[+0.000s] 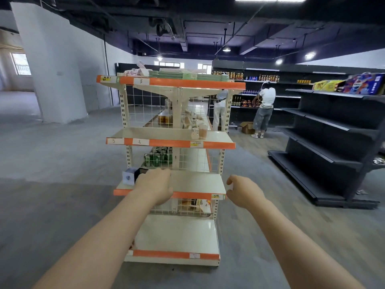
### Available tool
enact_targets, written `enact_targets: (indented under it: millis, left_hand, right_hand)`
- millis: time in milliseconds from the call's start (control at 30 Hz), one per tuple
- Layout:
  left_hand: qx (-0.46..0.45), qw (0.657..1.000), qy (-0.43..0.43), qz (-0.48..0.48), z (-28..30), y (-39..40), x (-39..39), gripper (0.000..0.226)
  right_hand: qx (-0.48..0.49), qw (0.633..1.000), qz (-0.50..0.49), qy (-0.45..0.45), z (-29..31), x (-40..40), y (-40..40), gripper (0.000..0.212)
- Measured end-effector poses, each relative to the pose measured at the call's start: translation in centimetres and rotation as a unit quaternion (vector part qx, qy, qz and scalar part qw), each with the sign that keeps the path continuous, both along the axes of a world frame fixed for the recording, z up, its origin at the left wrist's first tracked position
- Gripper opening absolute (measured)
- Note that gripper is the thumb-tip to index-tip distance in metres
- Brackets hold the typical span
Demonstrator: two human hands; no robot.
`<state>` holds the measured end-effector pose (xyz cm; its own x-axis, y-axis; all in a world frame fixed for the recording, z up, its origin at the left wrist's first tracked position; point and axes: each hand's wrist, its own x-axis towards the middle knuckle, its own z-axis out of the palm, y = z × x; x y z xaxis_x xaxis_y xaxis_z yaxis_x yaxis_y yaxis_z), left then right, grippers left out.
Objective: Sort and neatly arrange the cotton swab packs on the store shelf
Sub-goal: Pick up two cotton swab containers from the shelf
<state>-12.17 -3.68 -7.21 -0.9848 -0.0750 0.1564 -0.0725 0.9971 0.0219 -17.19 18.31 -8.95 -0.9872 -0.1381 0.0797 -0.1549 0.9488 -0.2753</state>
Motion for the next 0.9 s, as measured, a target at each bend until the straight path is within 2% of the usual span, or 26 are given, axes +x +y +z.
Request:
enact_targets:
  millis: [200, 500, 900]
  left_hand:
    - [0.042, 0.999, -0.017, -0.008, -1.7, -2.4, -4.3, 0.039]
    - [0.037, 0.999, -0.026, -0.006, -3.6, -6.1, -9.3, 0.052]
    - [0.052, 0.998, -0.041, -0.013, -6.0, -6.1, -15.8, 0.056]
  right_hand:
    - [-0.047, 0.998, -0.029, -0.011, -1.9, -4.5, -2.4, 0.040]
    - [-0.084, 0.994, -0.065, 0.005, -3.6, -9.2, -4.0, 0.041]
    - [-0.125, 0.989, -0.074, 0.015, -6.7, -16.4, -4.6, 0.043]
